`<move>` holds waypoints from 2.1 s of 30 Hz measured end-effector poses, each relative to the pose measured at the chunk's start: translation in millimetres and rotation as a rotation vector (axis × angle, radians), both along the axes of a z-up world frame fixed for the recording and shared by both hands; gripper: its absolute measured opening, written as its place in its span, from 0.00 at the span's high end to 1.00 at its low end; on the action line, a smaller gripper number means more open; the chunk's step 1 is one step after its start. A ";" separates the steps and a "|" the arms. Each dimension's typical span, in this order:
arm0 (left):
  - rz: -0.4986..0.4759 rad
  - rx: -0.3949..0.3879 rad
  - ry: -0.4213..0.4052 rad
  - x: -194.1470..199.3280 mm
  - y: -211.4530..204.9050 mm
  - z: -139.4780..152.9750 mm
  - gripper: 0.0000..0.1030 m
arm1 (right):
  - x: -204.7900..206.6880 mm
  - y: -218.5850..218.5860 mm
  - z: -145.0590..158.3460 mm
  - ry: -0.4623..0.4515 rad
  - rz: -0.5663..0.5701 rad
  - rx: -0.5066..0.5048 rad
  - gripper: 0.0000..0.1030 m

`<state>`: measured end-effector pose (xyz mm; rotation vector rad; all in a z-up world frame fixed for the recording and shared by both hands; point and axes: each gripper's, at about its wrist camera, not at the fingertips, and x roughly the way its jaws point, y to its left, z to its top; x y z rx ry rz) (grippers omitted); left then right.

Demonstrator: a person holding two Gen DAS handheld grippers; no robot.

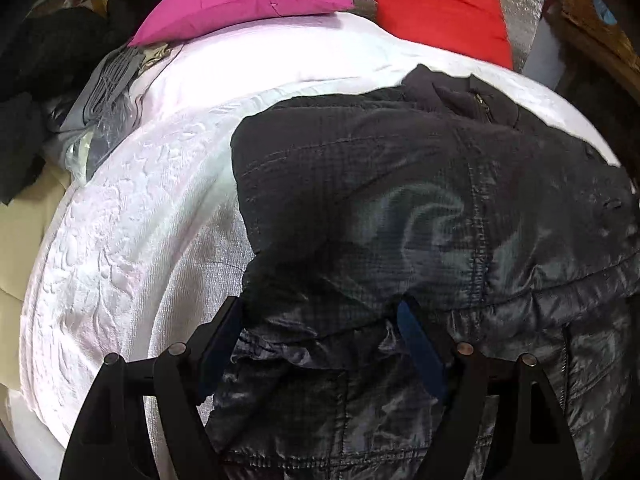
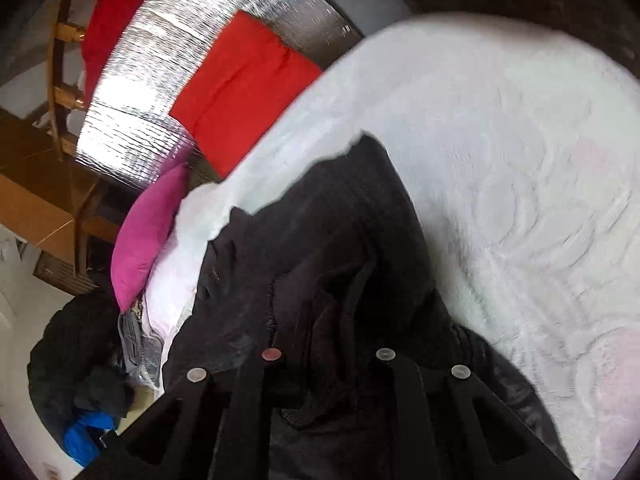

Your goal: Fold large clothes

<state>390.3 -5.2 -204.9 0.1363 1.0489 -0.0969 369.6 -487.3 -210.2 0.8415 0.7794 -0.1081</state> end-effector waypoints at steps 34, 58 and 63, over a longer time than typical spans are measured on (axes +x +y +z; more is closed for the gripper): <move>-0.033 0.123 -0.085 -8.9 -20.7 -10.4 0.23 | 15.9 139.4 8.1 0.039 0.416 -0.508 0.31; -0.082 0.114 -0.033 -16.8 -22.3 -1.2 0.00 | 15.3 83.1 7.7 0.120 0.180 -0.543 0.33; -0.068 -0.076 -0.103 -23.1 -0.3 33.6 0.00 | 5.1 103.1 32.0 -0.006 0.241 -0.516 0.33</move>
